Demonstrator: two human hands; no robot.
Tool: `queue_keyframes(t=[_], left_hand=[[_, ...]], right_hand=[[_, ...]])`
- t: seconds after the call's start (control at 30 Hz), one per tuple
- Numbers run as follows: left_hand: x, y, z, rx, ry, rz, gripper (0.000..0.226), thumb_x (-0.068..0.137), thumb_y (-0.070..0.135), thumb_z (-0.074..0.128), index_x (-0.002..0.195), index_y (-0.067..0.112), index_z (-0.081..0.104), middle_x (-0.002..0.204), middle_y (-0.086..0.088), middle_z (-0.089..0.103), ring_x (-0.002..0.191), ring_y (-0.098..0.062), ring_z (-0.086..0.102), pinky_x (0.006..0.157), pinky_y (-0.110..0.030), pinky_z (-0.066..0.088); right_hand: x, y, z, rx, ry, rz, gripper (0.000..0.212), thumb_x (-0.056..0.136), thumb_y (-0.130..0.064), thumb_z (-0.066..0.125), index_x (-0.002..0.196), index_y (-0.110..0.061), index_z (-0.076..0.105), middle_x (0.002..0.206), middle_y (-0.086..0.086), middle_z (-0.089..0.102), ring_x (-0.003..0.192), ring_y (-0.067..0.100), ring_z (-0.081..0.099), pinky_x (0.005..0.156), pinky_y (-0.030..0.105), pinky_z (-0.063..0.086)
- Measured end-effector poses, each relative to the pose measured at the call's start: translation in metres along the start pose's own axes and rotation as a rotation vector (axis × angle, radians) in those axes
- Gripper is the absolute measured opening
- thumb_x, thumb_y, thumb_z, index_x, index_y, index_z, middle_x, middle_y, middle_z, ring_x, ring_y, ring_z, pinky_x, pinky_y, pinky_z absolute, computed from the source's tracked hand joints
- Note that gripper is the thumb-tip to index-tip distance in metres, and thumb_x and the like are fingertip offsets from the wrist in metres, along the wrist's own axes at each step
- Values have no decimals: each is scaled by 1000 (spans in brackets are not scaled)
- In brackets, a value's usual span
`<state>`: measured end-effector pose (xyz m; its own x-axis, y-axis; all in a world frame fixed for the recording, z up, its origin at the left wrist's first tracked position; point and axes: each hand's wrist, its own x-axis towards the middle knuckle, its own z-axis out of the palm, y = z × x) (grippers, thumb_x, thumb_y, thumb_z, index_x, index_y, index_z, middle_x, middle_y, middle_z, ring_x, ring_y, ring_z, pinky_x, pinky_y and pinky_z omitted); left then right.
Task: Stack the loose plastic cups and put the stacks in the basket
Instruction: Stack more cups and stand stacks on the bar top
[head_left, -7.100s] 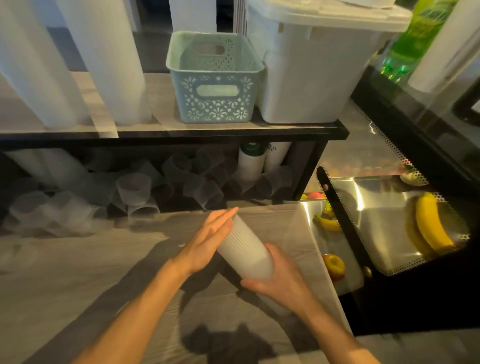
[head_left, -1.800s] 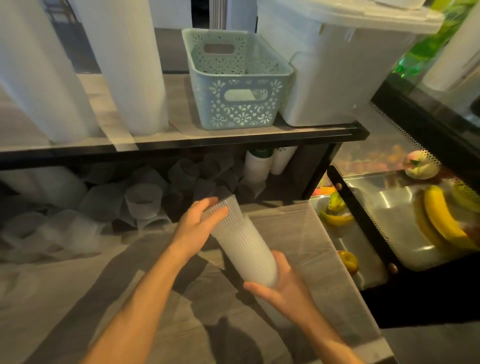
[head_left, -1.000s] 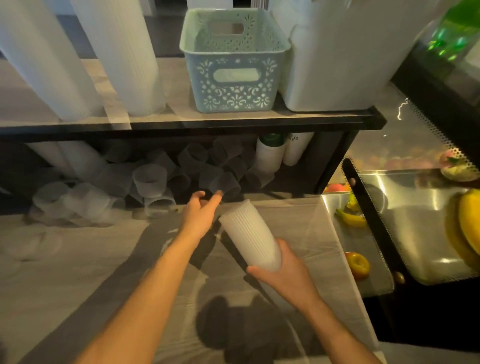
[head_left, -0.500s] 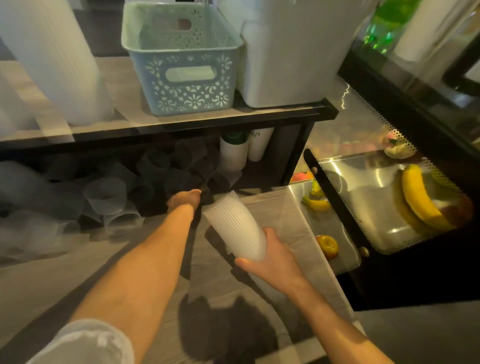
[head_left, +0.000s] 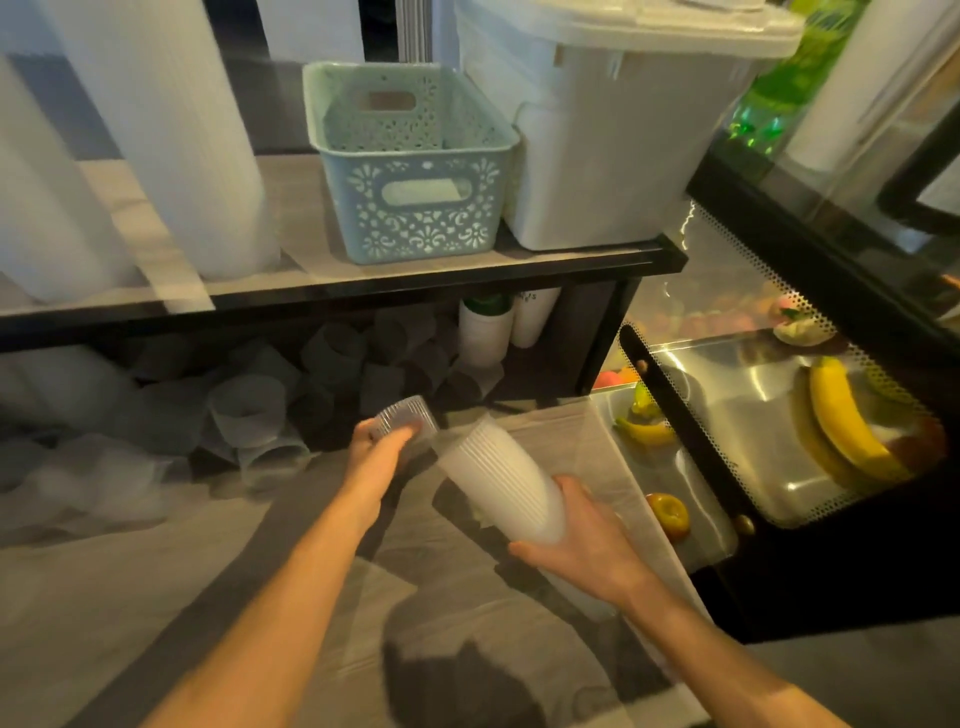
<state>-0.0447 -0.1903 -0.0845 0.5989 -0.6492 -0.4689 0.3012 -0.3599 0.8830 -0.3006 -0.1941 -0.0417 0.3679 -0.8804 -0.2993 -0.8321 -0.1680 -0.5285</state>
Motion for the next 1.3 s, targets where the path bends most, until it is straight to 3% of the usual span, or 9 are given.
queue_keyframes(t=[0.13,0.23,0.47,0.6,0.8,0.97,1.13,1.23,1.3], left_hand=[[-37,11,-14,-89,-114,105,50,71,37,83,112,22,59,112,-6,70,100,-19,68,86,-36,56],[-66,20,-21,-119,-131,196,45,84,20,75,123,15,55,113,-4,68,96,-9,68,85,-27,55],[-106,22,-35,-103,-123,273,45,84,18,73,125,14,54,112,-3,66,89,3,64,80,-16,51],[-117,17,-42,-111,-120,251,32,89,29,66,121,27,59,113,7,65,98,0,61,83,-17,46],[-129,10,-43,-12,-245,197,73,81,50,60,144,50,22,120,27,47,100,20,49,82,-10,40],[-120,18,-52,171,-246,147,88,71,73,43,151,41,25,141,16,38,132,-13,39,108,-33,34],[-94,22,-50,112,-91,241,49,93,54,49,137,35,41,114,27,54,119,-6,53,95,-23,37],[-73,22,-45,233,-7,261,55,91,50,59,139,26,44,119,12,58,103,1,56,83,-21,46],[-55,23,-41,359,74,278,64,89,49,63,143,23,41,127,4,53,106,-9,57,89,-31,50]], right_hand=[[-1,-7,4,-44,15,-52,91,66,-59,81,136,-33,30,131,-8,47,115,11,51,91,34,55],[-4,-11,7,-61,2,-109,90,67,-60,81,136,-35,30,132,-9,47,113,8,50,88,29,55],[-11,-22,17,-41,-29,-236,82,62,-72,76,122,-39,30,116,-18,44,107,3,51,81,20,52],[-14,-27,25,13,-34,-251,81,58,-76,75,117,-40,34,111,-19,46,102,4,54,82,30,55],[-12,-35,27,91,-41,-236,72,63,-64,80,115,-37,37,108,-17,49,96,5,53,77,29,51],[-14,-31,37,114,-37,-201,74,62,-65,80,115,-40,34,102,-18,50,93,7,55,77,32,53],[-10,-24,36,175,-18,-159,77,58,-68,77,116,-40,35,104,-8,57,90,13,58,72,30,50],[-6,-19,32,184,-15,-88,79,62,-62,81,121,-39,34,108,-8,55,96,15,57,78,35,53],[-3,-14,29,184,6,-59,85,59,-66,79,126,-38,35,108,-9,54,97,15,56,81,37,54]])
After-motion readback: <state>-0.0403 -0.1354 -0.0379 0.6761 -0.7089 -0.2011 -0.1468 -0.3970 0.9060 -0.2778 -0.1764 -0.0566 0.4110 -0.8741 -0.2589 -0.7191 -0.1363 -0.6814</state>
